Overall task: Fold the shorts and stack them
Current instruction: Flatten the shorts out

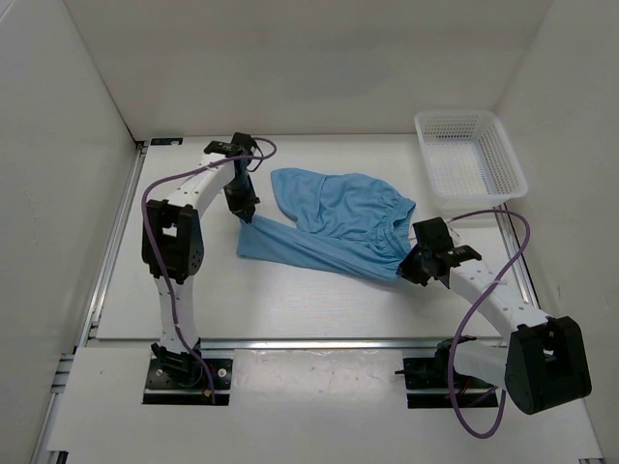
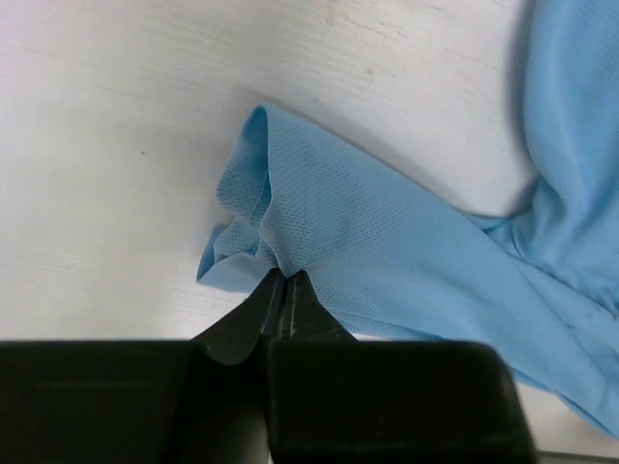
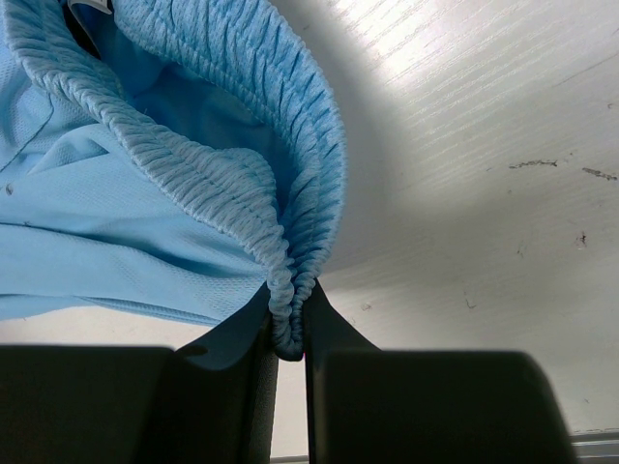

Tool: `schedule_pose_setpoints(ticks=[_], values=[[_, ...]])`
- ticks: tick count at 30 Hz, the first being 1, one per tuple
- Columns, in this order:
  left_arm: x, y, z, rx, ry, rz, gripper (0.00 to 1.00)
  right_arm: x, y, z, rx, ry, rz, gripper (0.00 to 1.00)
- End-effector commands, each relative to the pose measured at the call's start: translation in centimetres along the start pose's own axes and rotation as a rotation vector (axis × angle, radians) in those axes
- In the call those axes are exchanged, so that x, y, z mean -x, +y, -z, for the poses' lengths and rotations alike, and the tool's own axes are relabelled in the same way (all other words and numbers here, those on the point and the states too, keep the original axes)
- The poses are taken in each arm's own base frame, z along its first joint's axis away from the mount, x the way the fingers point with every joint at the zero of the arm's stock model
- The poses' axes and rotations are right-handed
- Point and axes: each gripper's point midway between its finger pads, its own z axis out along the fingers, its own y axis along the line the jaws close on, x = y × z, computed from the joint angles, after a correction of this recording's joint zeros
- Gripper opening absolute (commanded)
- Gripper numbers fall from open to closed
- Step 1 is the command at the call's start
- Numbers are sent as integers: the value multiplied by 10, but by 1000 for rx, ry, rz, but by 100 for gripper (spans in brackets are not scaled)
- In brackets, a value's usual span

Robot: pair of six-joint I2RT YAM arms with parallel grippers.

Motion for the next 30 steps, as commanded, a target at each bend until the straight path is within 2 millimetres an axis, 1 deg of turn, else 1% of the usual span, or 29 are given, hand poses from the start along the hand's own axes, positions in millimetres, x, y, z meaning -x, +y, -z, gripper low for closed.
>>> schedule_pose_setpoints(ticks=[1,3,4,6,7,8,9,10,11,12,13,14,17,19,20,21,23,24,27,28,30], values=[[1,13,32,-7,-65,-13,10,4,4,4,22,-11,10,0],[-2,15,36,-8,-67,-13,10,4,4,4,22,-11,10,0],[-4,15,43,-24,-75,-12,10,3,3,5,21,-10,10,0],[-11,20,44,-18,-66,-22,10,6,3,7,23,-25,9,0],[-15,20,51,-35,-70,-22,10,6,3,9,24,-26,9,0],[-25,22,48,-40,-41,-35,15,6,3,9,24,-26,9,0],[-30,22,47,-56,-32,-45,17,8,3,11,26,-41,8,0],[-32,19,51,-89,-44,-44,18,7,1,11,19,-36,9,0],[-47,20,44,-103,-1,-46,18,7,1,11,19,-36,9,0],[-54,18,42,-114,7,-57,18,7,1,11,19,-36,9,0],[-58,20,42,-115,5,-57,10,7,1,11,19,-36,9,0],[-69,19,32,-116,32,-58,10,7,1,11,19,-36,9,0],[-84,18,25,-131,66,-55,10,4,-2,9,12,-30,10,0],[-88,19,22,-139,75,-55,11,4,-2,9,12,-30,10,0],[-86,17,22,-143,67,-55,15,4,-2,9,12,-30,10,0],[-89,19,20,-139,75,-55,19,6,-1,11,20,-37,9,0],[-86,18,23,-148,59,-55,19,6,-1,11,20,-37,9,0],[-89,19,21,-143,67,-46,10,6,-1,11,20,-37,9,0],[-88,18,24,-148,60,-46,10,6,-1,11,20,-37,9,0],[-88,18,24,-148,60,-46,13,6,-1,11,20,-37,9,0],[-88,18,24,-148,60,-46,28,6,-1,11,20,-37,9,0]])
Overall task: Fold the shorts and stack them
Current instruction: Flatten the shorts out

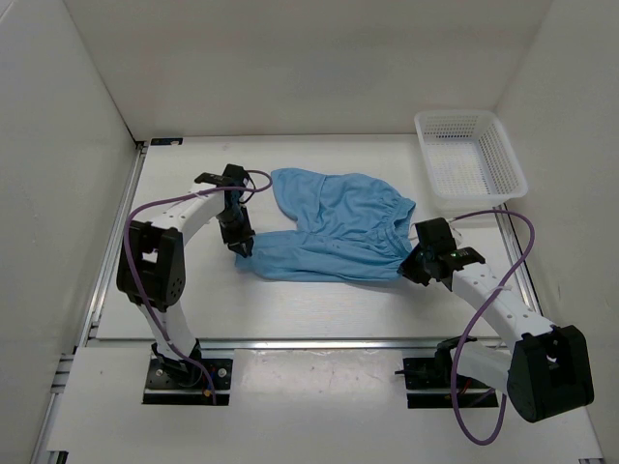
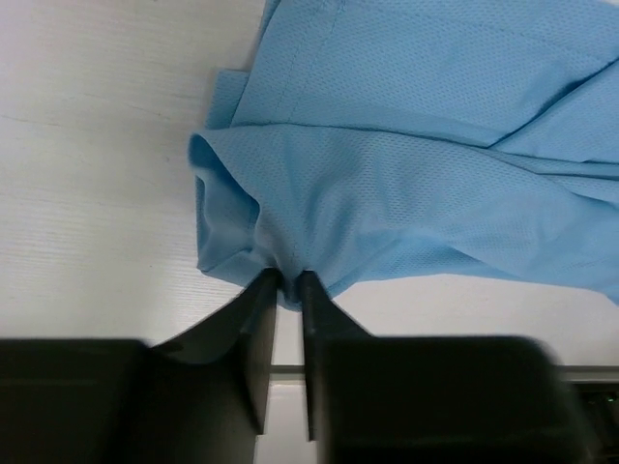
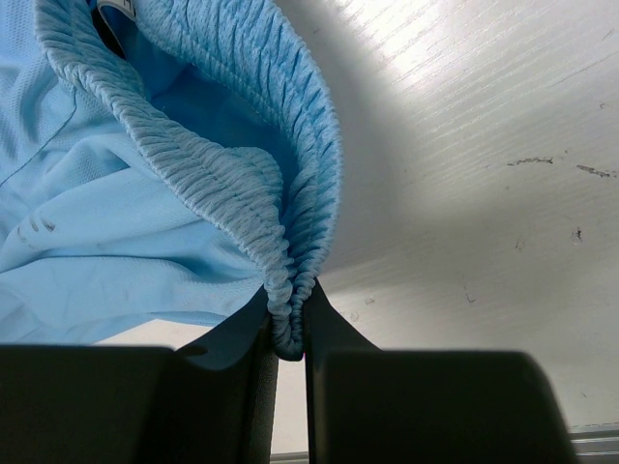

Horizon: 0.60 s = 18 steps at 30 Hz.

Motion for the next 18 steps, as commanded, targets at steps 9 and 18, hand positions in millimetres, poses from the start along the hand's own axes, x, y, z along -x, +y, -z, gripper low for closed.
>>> schedule_pose_setpoints(ticks=[9,18], values=[[2,-7,20,-59,-61,-7,10,0,-6,2,-9,-10,12,0],[-1,-8,23,-68,-52,-16,10,-1,-7,0,-16,-4,12,0]])
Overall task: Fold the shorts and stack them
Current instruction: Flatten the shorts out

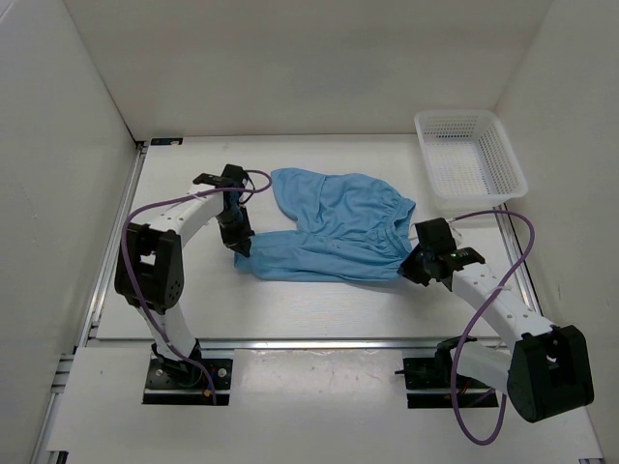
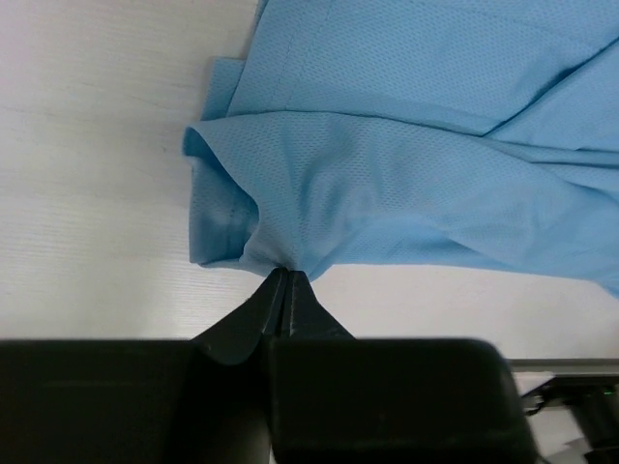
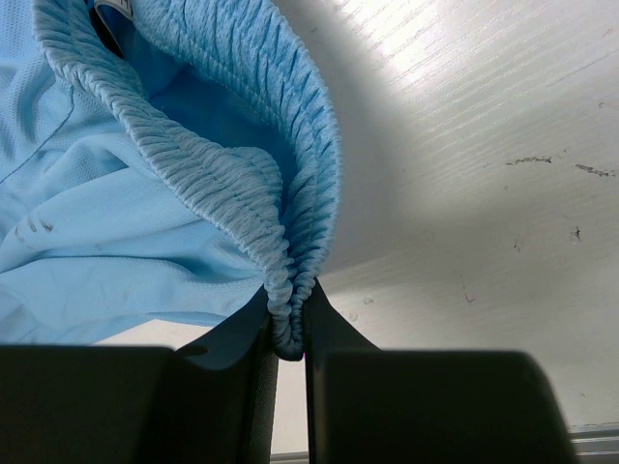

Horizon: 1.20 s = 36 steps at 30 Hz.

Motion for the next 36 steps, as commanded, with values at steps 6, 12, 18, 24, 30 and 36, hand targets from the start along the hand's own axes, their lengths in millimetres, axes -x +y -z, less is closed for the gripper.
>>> schedule_pose_setpoints(ticks=[6,12,18,24,30,36], values=[[3,-9,27,-52,-77,-20,10,-1,-6,1,-14,-5,12,0],[29,-14,66,-52,-170,-20,10,10,6,10,19,-30,28,0],[85,-15,124,-120,-308,27,10,55,42,30,58,-135,71,0],[175,-36,219,-263,-538,59,10,179,153,82,220,-345,41,0],[190,-28,300,-448,-749,135,10,255,229,175,404,-533,68,0],[129,-10,267,-409,-666,128,10,207,175,158,348,-473,82,0]])
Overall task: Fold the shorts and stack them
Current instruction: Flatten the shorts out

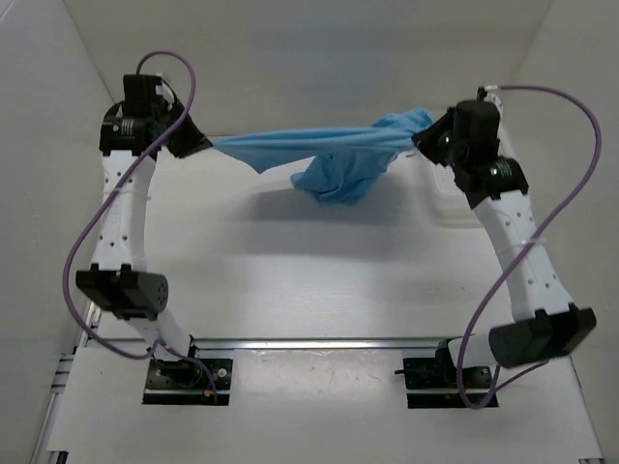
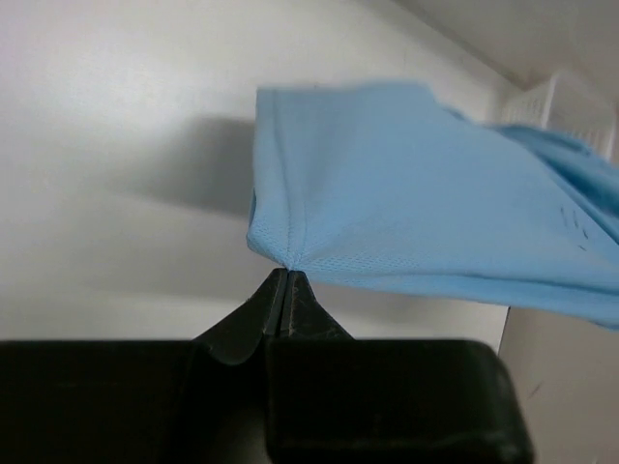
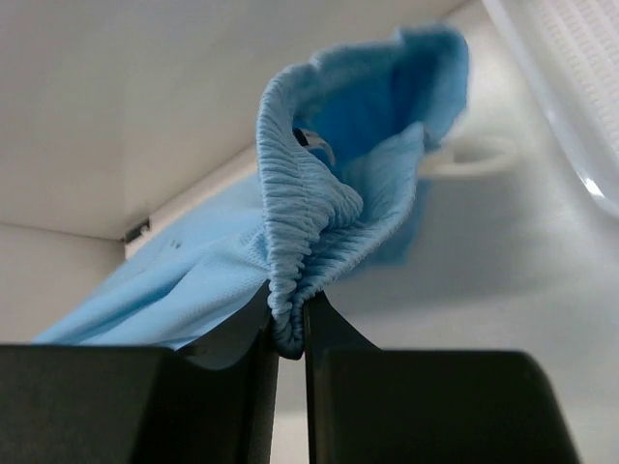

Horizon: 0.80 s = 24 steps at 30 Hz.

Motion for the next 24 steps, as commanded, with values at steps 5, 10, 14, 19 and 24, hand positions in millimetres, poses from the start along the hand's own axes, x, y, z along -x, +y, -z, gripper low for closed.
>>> schedule_pose_setpoints(ticks=[5,10,14,19,24], values=[[-131,50,7,41,172,10,10,-136,-136,42,-225,223,43,0],[-269,122,-3,173,444,86,43,-213,-204,91,-330,344,-50,72],[-296,137,1,195,498,109,75,-227,-228,115,-409,336,-117,68],[-318,149,1,261,571,138,75,-240,-236,125,-474,389,-162,66],[-340,150,-12,297,638,146,81,-261,-240,125,-460,449,-200,73]])
